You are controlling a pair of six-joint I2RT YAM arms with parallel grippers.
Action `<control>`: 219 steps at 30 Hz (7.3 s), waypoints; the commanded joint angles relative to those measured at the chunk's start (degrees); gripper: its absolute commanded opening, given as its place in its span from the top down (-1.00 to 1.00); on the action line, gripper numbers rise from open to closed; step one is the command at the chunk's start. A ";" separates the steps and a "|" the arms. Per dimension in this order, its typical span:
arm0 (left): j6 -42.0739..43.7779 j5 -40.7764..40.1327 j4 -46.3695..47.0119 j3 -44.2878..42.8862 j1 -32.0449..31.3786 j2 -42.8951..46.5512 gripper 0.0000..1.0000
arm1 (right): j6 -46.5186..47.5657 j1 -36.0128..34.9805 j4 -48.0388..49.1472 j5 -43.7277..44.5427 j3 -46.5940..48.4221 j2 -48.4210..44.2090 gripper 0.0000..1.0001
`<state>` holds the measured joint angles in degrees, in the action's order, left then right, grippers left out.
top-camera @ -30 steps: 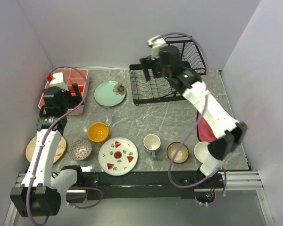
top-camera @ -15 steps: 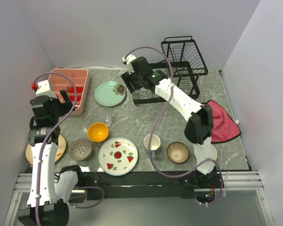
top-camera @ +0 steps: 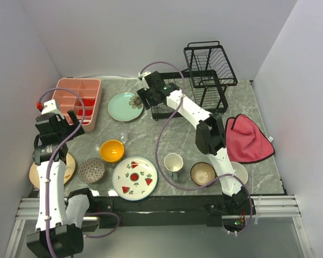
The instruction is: Load the mixed dishes into the dish rack
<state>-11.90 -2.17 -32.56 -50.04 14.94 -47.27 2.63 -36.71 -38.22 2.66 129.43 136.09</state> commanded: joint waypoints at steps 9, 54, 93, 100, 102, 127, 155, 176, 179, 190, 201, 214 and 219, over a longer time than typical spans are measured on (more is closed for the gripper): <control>-1.02 4.37 -0.32 -2.34 4.22 -1.43 -0.99 | -0.88 1.29 2.80 -2.13 4.08 3.21 -0.20; 4.78 9.47 4.87 2.58 -1.23 3.15 -0.99 | 19.59 -0.64 -4.76 -5.56 -59.89 -36.95 0.59; 10.67 14.56 6.10 1.61 -1.67 -3.01 -0.99 | 50.85 -0.73 -16.19 -20.85 -57.08 -40.73 0.94; 10.23 15.80 6.10 2.32 -1.84 -2.92 -0.99 | 65.47 -0.29 -18.90 -19.27 -60.43 -42.59 0.94; 10.06 15.89 5.66 2.58 -1.84 -2.57 -0.99 | 68.71 0.14 -19.26 -19.35 -59.38 -41.62 0.95; 11.11 15.97 5.40 3.46 -1.58 -3.27 -0.99 | 85.61 11.04 -22.96 -12.85 -49.96 -32.29 1.00; 22.09 7.17 -4.35 -14.02 -13.26 -12.14 -0.99 | 40.95 10.25 -10.14 -18.04 -52.08 -56.34 -0.16; 29.57 8.15 -11.39 -18.34 -33.92 -26.12 -0.99 | -8.69 18.16 14.40 -23.66 -61.05 -68.68 -1.00; 30.70 8.32 -10.17 -17.99 -34.71 -27.61 -0.99 | -6.77 18.16 14.75 -26.02 -60.96 -68.06 -1.00; 32.56 4.29 -14.38 -25.54 -35.68 -41.06 -0.58 | -3.16 18.16 12.82 -22.43 -58.67 -70.00 -1.00; 31.94 5.16 -15.79 -27.83 -35.68 -47.21 -0.38 | -3.16 18.87 13.52 -21.99 -61.75 -72.11 -1.00; 31.15 8.59 -16.92 -30.81 -35.68 -51.79 -0.04 | -0.79 19.83 13.70 -22.17 -62.19 -71.93 -0.99; 28.87 10.26 -18.24 -33.10 -36.82 -51.35 -0.10 | -1.05 20.01 14.22 -22.26 -62.72 -72.54 -0.99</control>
<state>18.70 6.20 -49.36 -80.58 -20.71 -98.54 1.17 -17.26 -26.13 -19.57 67.13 65.39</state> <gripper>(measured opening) 0.523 0.997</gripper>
